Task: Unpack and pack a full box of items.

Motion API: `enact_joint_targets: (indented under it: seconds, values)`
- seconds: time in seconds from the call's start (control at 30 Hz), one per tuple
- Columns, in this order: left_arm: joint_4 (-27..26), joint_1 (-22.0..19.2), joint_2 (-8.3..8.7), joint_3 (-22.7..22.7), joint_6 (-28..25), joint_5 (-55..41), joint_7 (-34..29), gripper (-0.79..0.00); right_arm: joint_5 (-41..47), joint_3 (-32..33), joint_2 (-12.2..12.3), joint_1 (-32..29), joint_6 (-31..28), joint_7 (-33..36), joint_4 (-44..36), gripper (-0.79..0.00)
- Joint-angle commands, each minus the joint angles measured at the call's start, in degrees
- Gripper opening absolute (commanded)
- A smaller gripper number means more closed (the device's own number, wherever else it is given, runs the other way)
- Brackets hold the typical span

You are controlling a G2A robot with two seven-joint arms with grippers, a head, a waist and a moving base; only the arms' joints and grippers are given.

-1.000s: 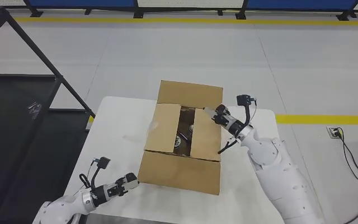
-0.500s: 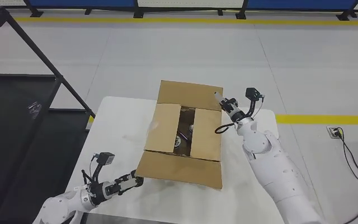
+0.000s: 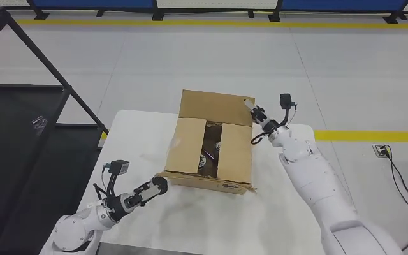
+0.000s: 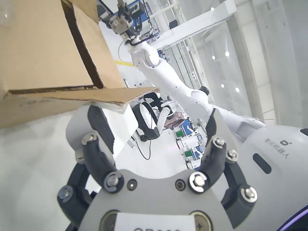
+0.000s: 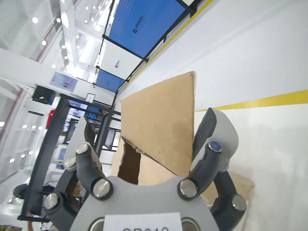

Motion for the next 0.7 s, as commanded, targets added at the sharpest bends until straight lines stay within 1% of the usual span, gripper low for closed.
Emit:
enact_joint_targets:
  seconds: [0.0, 0.2, 0.3, 0.5, 0.6, 0.67]
  values:
    - [-0.50, -0.23, -0.20, 0.65, 0.13, 4.07, 4.58, 0.000, 2.07, 0.73, 0.08, 0.59, -3.57, 2.03, 1.61, 0.000]
    - [-1.44, -1.41, -1.02, 3.59, 0.63, 15.38, 16.70, 0.000, 7.69, 2.92, 0.66, 1.22, -12.00, 9.95, 3.26, 0.000]
    - [-1.25, -2.49, -1.43, 5.36, 1.07, 20.16, 21.25, 0.000, 10.13, 4.07, 1.26, 1.18, -15.42, 13.83, 3.27, 0.000]
    - [0.62, -5.21, -2.24, 8.96, 2.33, 29.55, 28.67, 0.000, 11.77, 5.33, 2.73, 0.81, -20.08, 20.81, 1.38, 0.000]
    - [2.16, -6.70, -2.70, 10.78, 2.94, 32.04, 31.66, 0.000, 11.54, 5.39, 3.47, 0.34, -21.59, 24.87, -0.55, 0.000]
    - [3.08, -7.56, -2.92, 11.72, 3.06, 33.00, 32.54, 0.000, 12.12, 5.46, 3.90, -0.11, -21.79, 28.03, -2.07, 0.000]
